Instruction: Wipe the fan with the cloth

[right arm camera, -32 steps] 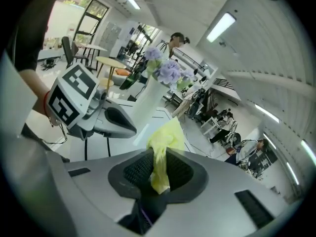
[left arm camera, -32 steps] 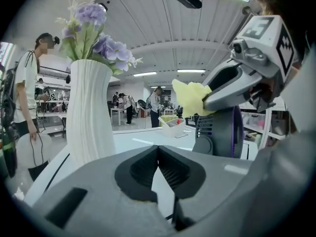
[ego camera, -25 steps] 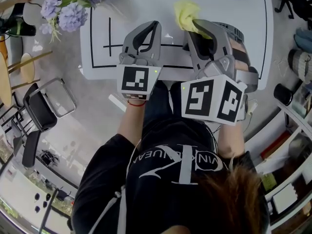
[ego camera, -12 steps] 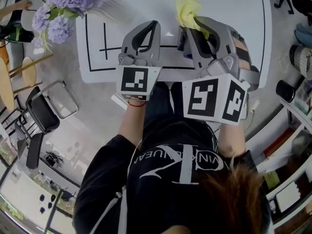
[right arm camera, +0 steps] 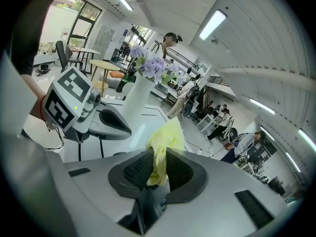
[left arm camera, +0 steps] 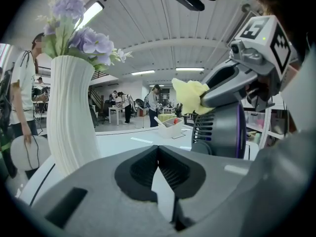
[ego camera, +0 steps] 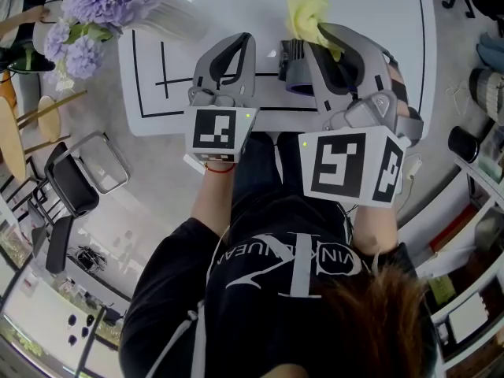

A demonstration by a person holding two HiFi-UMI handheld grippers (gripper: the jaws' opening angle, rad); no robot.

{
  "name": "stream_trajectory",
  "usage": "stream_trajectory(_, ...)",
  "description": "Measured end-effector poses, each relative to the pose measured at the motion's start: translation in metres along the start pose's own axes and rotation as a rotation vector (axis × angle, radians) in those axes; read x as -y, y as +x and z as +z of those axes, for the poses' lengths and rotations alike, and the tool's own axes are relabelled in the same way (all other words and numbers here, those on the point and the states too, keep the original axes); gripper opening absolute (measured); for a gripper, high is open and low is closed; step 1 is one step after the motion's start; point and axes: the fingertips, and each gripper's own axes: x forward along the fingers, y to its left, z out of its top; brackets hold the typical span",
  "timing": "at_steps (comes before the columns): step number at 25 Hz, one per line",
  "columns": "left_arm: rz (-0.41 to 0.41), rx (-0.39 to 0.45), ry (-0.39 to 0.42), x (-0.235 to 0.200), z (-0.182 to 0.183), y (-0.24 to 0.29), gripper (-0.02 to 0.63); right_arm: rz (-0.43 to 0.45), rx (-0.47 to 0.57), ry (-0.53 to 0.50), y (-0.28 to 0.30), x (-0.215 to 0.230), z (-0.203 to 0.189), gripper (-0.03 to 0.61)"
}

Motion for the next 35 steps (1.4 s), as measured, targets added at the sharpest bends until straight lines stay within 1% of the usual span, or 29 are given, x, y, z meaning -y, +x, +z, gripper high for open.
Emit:
stream_trajectory(11, 0.003, -0.011, 0.012, 0.010, 0.000, 0.003, 0.005, -0.037, 0.026, 0.098, -0.015, 0.019, -0.021, 0.066)
stream_trajectory(19, 0.015, -0.022, 0.025, 0.015, -0.002, 0.002, 0.005, -0.046, 0.043, 0.157, -0.025, 0.028, -0.036, 0.064)
stream_trajectory(23, 0.017, -0.028, 0.023, 0.019, -0.003, 0.003, 0.005, -0.046, 0.051, 0.200, -0.030, 0.031, -0.046, 0.064)
stream_trajectory(26, 0.024, -0.034, 0.025, 0.021, -0.005, 0.002, 0.005, -0.040, 0.077, 0.246, -0.033, 0.032, -0.050, 0.064)
stream_trajectory(30, 0.035, -0.062, 0.024, 0.022, -0.007, 0.000, 0.005, -0.035, 0.094, 0.299, -0.037, 0.035, -0.059, 0.064)
stream_trajectory(35, 0.034, -0.045, 0.028, 0.025, -0.008, 0.000, 0.005, -0.035, 0.100, 0.342, -0.040, 0.038, -0.073, 0.064)
